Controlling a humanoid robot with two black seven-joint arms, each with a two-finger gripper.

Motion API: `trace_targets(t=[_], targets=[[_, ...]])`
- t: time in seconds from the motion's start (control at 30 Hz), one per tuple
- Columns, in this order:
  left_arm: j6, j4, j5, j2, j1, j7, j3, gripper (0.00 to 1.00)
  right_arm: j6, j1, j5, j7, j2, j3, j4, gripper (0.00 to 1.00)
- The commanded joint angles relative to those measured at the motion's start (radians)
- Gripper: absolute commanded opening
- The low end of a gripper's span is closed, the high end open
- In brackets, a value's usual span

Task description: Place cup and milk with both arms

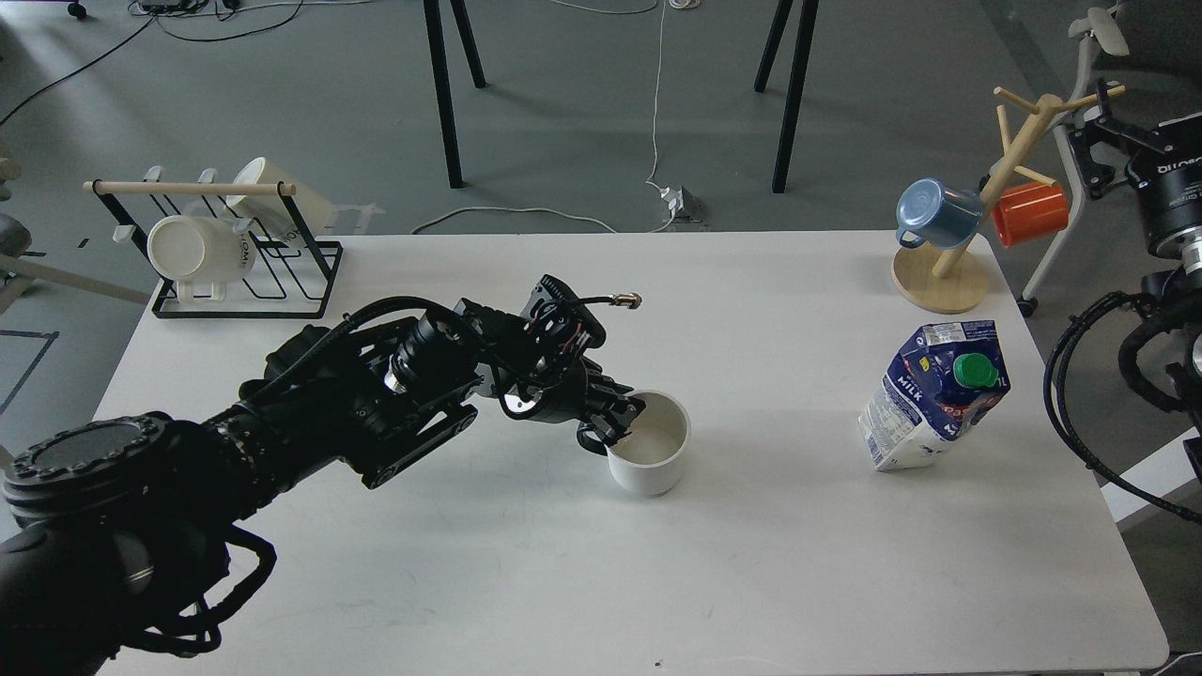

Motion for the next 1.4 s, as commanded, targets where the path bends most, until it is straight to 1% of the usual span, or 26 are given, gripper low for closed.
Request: trace_targets(t=[0.0,0.1,0.2,0.27,0.33,0.4,0.5,0.67,0.77,0.8,0.87,0.9,0.97,1.0,1.13,1.23,1.37], targets=[[-0.004,-0.062,-0.035,0.049,-0.003,-0.006,-0.074,0.63,0.0,-0.02,0.0,-0.002,-0.017,0.003,0.003,0.99],[-0.034,-0.119,-0.167,0.108,-0.008,-0.006,-0.117,0.67,0.0,-0.031,0.003,-0.002,-0.046,0.005,0.003,0.99],[-0.038,-0.125,-0.31,0.143,-0.027,-0.004,-0.14,0.8,0.0,-0.061,0.005,-0.003,-0.047,0.024,0.004,0.99],[-0.04,-0.126,-0.419,0.174,-0.047,-0.009,-0.17,0.84,0.0,-0.089,0.005,-0.003,-0.047,0.049,0.019,0.99],[-0.041,-0.128,-0.56,0.203,-0.052,-0.014,-0.236,0.88,0.0,-0.139,0.005,-0.006,-0.052,0.077,0.068,0.99],[-0.044,-0.129,-0.751,0.23,-0.051,-0.014,-0.334,0.94,0.0,-0.211,0.005,-0.005,-0.063,0.104,0.143,0.99],[-0.044,-0.128,-1.035,0.275,-0.04,-0.011,-0.437,0.99,0.0,-0.317,0.005,0.002,-0.064,0.147,0.225,0.99],[-0.038,-0.107,-1.538,0.341,-0.026,-0.01,-0.457,0.99,0.0,-0.521,0.017,0.012,-0.052,0.204,0.337,0.99],[-0.049,-0.105,-1.822,0.398,0.015,-0.004,-0.468,0.99,0.0,-0.645,0.02,0.017,-0.049,0.207,0.41,0.99],[-0.049,-0.102,-1.917,0.414,0.026,0.0,-0.467,0.99,0.0,-0.69,0.02,0.031,-0.047,0.207,0.433,0.98],[-0.057,-0.082,-2.052,0.43,0.051,0.031,-0.464,0.99,0.0,-0.767,0.02,0.069,-0.032,0.206,0.469,0.98],[-0.061,-0.068,-2.108,0.431,0.075,0.057,-0.465,0.99,0.0,-0.805,0.02,0.087,-0.015,0.204,0.483,0.98],[-0.067,-0.038,-2.191,0.431,0.118,0.095,-0.468,0.99,0.0,-0.868,0.02,0.091,0.031,0.198,0.5,0.99],[-0.067,-0.024,-2.214,0.431,0.129,0.1,-0.468,0.99,0.0,-0.89,0.02,0.089,0.052,0.19,0.503,0.99],[-0.08,0.036,-2.278,0.431,0.153,0.1,-0.468,0.99,0.0,-0.925,0.018,0.084,0.149,0.128,0.503,0.99],[-0.08,0.039,-2.285,0.431,0.173,0.098,-0.468,0.99,0.0,-0.908,0.015,0.086,0.204,0.069,0.495,0.99],[-0.075,0.039,-2.285,0.433,0.184,0.095,-0.47,0.99,0.0,-0.859,0.014,0.086,0.241,0.042,0.498,0.99]])
